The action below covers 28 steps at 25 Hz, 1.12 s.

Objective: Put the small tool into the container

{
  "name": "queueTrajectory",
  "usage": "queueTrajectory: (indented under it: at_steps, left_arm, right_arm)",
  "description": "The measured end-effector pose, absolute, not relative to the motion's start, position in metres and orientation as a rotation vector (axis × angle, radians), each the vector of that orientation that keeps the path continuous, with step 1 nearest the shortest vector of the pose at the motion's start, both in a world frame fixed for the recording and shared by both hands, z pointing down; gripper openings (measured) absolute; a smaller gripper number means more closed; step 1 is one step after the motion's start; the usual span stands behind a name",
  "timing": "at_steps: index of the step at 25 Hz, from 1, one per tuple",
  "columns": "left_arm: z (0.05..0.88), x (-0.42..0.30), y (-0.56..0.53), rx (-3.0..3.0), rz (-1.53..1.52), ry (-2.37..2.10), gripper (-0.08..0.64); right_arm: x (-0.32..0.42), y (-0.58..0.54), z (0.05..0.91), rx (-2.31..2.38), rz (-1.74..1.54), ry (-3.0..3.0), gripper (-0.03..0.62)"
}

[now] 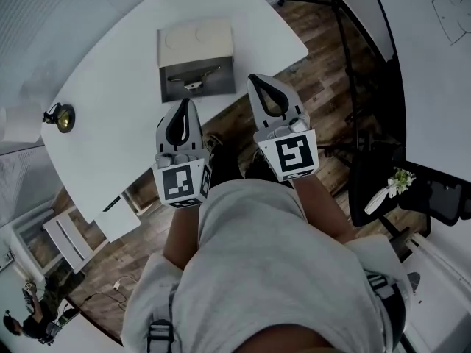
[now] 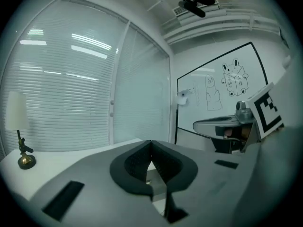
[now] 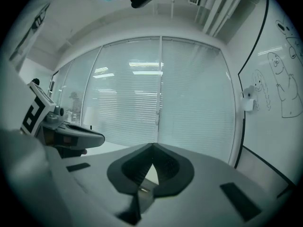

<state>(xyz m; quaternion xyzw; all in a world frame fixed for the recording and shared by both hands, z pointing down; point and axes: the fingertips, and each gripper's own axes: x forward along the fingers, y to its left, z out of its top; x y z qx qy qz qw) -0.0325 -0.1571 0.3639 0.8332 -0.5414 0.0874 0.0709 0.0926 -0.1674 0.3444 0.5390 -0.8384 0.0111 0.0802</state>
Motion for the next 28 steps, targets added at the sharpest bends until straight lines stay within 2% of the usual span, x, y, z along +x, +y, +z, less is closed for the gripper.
queueTrajectory:
  at_steps: [8,28]
  left_arm:
    - [0.313,-0.031,-0.154,2.571,0.142,-1.735,0.023]
    - [0.299,-0.03,-0.16,2.569,0.062,-1.744,0.023]
  right_arm:
    - [0.099,-0.165,0.297,1.656,-0.227,-2.547,0.025]
    - [0.126,-0.162,0.279,1.638,-0.257,-2.534,0.025]
